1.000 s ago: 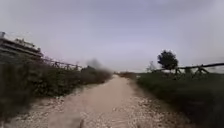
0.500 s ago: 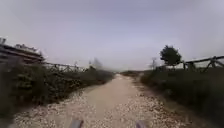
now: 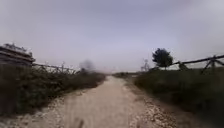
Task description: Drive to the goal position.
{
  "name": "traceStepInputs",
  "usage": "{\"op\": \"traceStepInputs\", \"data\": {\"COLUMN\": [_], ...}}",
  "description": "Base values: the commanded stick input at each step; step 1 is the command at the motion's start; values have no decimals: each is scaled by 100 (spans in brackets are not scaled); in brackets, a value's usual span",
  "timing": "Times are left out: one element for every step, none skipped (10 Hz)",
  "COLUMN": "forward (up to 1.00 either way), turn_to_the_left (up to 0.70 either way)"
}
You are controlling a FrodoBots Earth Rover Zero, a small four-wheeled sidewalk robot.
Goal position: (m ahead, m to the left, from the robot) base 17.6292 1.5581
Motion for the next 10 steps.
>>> {"op": "traceStepInputs", "data": {"forward": [70,70,70,70,70,70,70,70,70,70], "turn_to_the_left": [-17,-35,-35,0,0,0,0,0,0,0]}}
